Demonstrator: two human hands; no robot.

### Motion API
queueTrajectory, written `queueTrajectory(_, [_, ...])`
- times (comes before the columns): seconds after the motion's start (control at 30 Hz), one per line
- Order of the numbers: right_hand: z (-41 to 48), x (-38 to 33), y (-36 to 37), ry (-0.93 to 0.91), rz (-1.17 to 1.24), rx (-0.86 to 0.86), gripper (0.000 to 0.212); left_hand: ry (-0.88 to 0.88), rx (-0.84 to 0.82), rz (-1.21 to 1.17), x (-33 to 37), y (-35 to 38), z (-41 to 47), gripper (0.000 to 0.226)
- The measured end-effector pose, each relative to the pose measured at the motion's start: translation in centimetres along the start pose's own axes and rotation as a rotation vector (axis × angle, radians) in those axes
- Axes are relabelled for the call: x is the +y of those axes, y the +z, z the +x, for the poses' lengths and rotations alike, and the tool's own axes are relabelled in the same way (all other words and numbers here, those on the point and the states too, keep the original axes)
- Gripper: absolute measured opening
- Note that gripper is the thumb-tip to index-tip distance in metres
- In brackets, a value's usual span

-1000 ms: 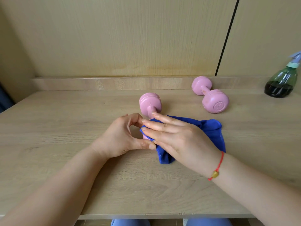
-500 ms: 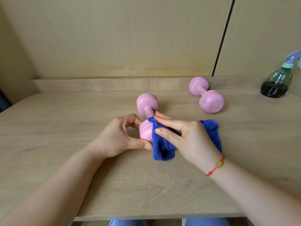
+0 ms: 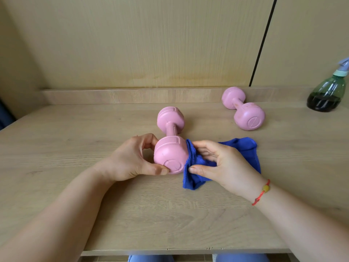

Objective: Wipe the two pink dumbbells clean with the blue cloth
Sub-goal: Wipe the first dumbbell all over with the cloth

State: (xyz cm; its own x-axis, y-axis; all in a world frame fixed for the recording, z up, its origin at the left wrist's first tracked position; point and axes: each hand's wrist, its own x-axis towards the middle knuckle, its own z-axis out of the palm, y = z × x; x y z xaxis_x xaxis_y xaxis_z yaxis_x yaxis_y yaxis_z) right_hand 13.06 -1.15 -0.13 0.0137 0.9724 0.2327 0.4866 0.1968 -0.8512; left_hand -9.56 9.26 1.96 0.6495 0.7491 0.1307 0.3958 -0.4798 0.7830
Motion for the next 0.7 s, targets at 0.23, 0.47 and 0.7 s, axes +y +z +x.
queueTrajectory(0.23, [0.4,-0.3,0.4,-0.022,0.107,0.058,0.052,-0.003,-0.065,0.04,-0.2,0.0,0.1,0.062])
queueTrajectory(0.47, [0.1,-1.3,-0.3,-0.039,0.224,0.017,0.043,0.07,-0.042,0.312,-0.2,1.6,0.2,0.069])
queueTrajectory(0.7, [-0.2,-0.9,-0.6,-0.061,0.2,0.037,0.045,0.072,-0.037,0.357,-0.5,1.8,0.3,0.082])
